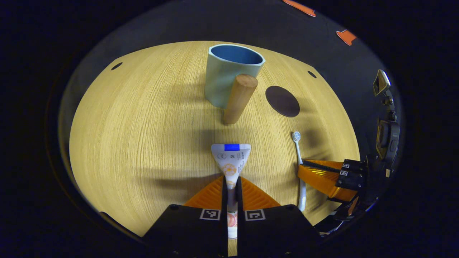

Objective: Put the toothbrush and toothpaste on the desktop into the cup, then pick up the cup and place it on the coaster on the desktop.

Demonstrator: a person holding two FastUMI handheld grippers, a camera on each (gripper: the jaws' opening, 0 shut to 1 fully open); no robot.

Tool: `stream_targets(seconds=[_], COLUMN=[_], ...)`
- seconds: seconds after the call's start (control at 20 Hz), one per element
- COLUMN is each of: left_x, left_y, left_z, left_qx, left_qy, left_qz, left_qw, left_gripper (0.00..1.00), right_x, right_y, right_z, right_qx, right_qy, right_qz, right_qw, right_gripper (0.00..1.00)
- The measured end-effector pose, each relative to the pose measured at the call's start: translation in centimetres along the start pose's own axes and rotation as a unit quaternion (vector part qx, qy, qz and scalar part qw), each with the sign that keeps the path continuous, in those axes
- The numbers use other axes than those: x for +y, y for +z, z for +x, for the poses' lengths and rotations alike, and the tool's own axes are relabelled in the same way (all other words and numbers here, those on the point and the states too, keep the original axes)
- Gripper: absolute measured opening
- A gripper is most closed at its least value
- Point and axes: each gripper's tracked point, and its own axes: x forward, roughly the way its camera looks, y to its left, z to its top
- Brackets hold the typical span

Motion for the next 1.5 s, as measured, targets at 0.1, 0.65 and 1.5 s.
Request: stream_targets(seconds=[0.1, 0.65, 1.5], left_x=[0.0, -0.4, -0.6], left_y=[0.4, 4.2, 11.0], left_z=[-0.3, -2.1, -7.6], left_qx=[-0.02, -0.161, -0.338], left_qy=[-0.004, -0.055, -0.121], left_qz=[0.004, 0.041, 0.037], left_qw=[1.0, 0.984, 0.932], left_gripper=[0.1, 0.1, 0.1], right_x=[-0.2, -0.8, -1.3], right_y=[-0.1, 3.9, 4.6], right_z=[0.0, -4.9, -6.2], right_qx=[-0.006, -0.134, -0.252], right_qy=[0.001, 0.007, 0.049], right_qz=[0.007, 0.002, -0.02], right_qw=[1.0, 0.991, 0.966], right_gripper=[0.07, 0.06, 0.06])
